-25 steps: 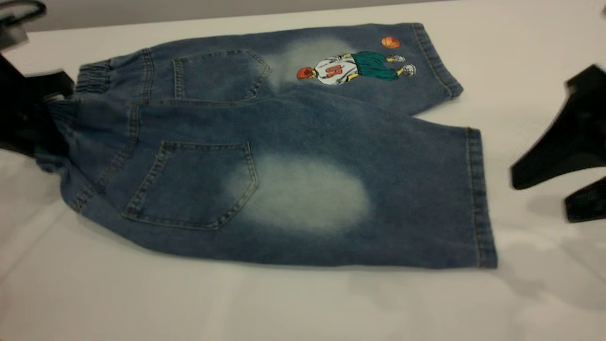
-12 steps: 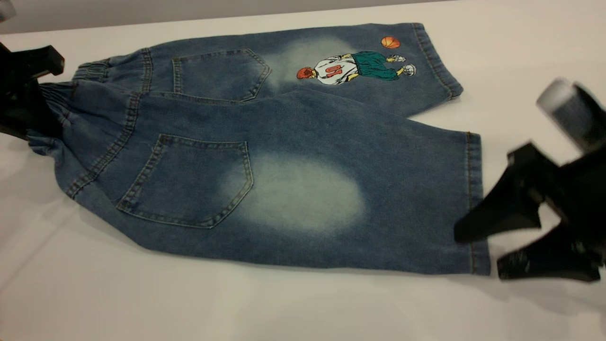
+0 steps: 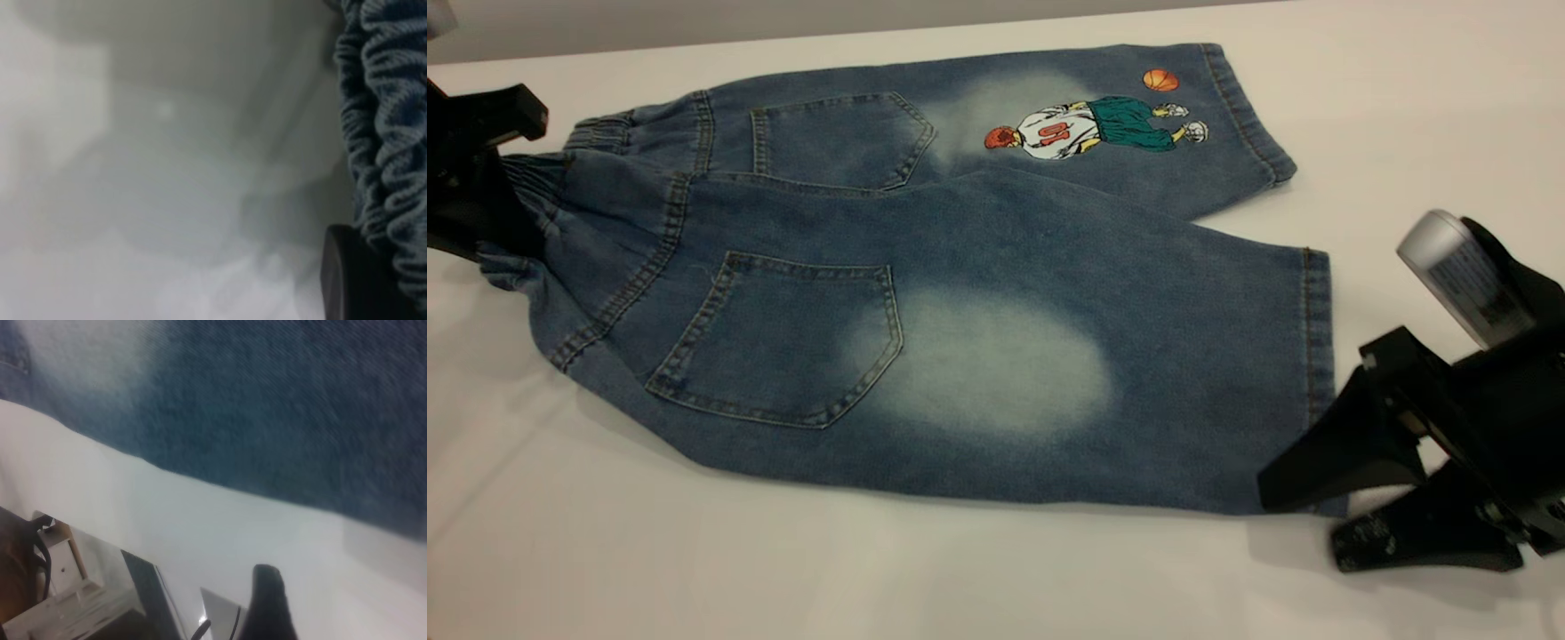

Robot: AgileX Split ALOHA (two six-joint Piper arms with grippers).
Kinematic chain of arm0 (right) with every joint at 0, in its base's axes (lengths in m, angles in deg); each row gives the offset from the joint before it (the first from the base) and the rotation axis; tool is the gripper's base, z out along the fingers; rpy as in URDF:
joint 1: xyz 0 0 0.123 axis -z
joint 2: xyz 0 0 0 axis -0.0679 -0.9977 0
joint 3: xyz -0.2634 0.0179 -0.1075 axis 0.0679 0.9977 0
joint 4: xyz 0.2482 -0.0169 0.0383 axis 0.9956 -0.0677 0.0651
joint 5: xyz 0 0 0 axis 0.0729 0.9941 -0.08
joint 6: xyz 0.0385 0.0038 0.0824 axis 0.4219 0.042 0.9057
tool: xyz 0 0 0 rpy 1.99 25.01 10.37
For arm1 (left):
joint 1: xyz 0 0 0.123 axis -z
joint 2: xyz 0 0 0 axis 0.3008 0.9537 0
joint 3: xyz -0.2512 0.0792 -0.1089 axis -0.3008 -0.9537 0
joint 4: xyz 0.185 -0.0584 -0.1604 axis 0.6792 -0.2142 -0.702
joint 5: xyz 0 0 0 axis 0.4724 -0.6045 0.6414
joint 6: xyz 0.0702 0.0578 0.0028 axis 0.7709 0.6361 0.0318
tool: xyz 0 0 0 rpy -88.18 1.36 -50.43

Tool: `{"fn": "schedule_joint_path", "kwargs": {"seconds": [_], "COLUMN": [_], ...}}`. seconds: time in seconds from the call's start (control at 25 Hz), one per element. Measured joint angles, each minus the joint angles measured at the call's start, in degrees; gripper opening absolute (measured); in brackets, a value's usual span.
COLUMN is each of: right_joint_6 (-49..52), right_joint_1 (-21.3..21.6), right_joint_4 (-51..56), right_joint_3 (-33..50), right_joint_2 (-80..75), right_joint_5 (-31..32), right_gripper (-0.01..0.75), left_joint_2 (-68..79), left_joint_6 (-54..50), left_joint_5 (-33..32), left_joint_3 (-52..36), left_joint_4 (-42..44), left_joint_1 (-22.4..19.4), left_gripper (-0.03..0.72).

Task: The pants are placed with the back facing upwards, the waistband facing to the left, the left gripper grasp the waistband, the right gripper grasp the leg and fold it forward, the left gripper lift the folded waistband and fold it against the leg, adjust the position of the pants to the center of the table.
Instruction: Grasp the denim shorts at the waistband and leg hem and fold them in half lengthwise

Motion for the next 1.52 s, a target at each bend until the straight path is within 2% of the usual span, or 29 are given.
{"fn": "schedule_joint_path", "kwargs": {"seconds": [0.32,0.48,0.64,0.8,0.88,1.24,1.52], "right_joint_6": [-0.3,0.2,0.1,-0.2,-0.2,-0.2,-1.2], "right_joint_1": [-0.1,-0.1,-0.1,-0.1,-0.1,-0.1,0.0], "right_joint_4": [0.3,1.2,1.1,0.7,0.4,0.4,0.5], "right_joint_3": [-6.7,-7.4,-7.4,-7.2,-7.2,-5.6,0.1], "right_joint_2": [0.1,0.1,0.1,-0.1,-0.2,0.0,0.7], "right_joint_5": [-3.1,-4.9,-6.3,-7.2,-6.9,-3.5,-2.2], "right_gripper": [0.45,0.406,0.289,0.091,0.026,0.01,0.01], "left_joint_2": [0.0,0.0,0.0,0.0,0.0,-0.2,-4.3], "left_joint_6": [0.1,0.1,0.1,0.1,0.3,1.9,2.9], "left_joint_5": [0.1,0.0,0.0,-0.9,-1.1,-3.2,-2.4], "left_joint_3": [0.0,0.0,0.0,0.0,0.0,-0.7,-7.5], "left_joint_4": [0.0,0.0,0.0,0.6,0.6,0.6,-0.7], "left_joint_1": [0.0,0.0,0.0,0.0,0.0,0.0,0.0], "left_gripper": [0.124,0.124,0.124,0.124,0.124,0.124,0.124]}}
